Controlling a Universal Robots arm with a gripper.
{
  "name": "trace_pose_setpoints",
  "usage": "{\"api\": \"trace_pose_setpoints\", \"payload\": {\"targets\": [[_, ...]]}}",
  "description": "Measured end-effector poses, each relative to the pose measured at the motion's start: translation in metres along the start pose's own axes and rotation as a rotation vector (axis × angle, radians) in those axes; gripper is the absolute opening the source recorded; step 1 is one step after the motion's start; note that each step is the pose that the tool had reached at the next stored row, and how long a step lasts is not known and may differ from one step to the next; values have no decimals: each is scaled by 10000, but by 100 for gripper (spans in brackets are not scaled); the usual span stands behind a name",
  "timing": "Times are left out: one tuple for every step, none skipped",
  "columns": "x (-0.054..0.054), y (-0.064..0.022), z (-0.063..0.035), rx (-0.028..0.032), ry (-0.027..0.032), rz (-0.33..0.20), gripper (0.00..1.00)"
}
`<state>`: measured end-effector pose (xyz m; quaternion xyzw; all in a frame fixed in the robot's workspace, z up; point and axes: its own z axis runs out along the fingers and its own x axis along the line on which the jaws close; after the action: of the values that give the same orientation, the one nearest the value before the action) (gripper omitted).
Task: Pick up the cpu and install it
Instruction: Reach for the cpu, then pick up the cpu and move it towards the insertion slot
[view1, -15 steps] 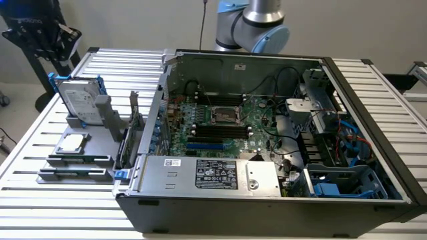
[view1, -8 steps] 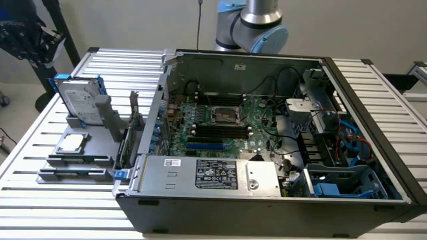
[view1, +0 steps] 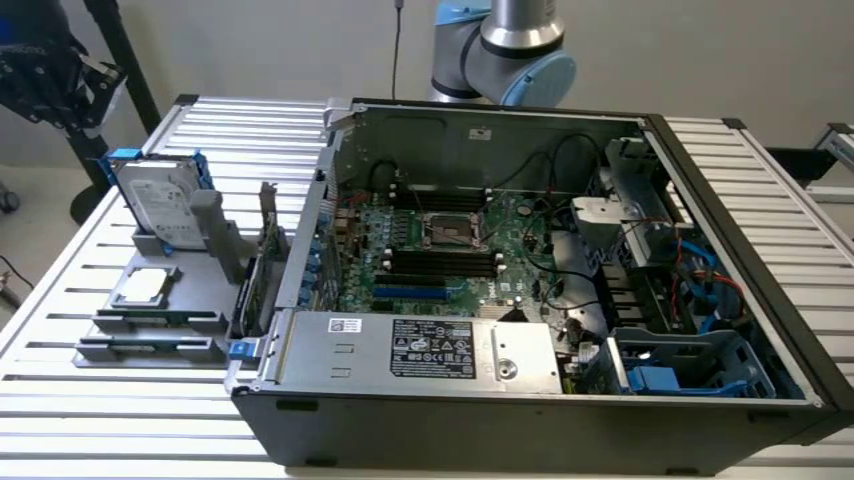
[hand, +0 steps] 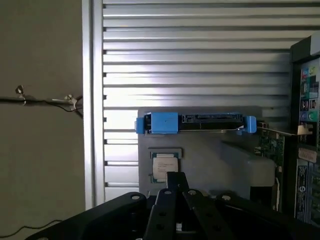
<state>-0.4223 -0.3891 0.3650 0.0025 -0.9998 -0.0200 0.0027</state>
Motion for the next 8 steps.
{"api": "trace_pose_setpoints", "payload": {"targets": [[3, 1, 1, 4, 1, -49, 11], [2, 0, 1, 5, 1, -49, 11], [2, 0, 1, 5, 1, -50, 11], [2, 0, 1, 5, 1, -50, 11], [2, 0, 1, 5, 1, -50, 11], [2, 0, 1, 5, 1, -50, 11], [2, 0, 1, 5, 1, -50, 11], [2, 0, 1, 5, 1, -51, 11]]}}
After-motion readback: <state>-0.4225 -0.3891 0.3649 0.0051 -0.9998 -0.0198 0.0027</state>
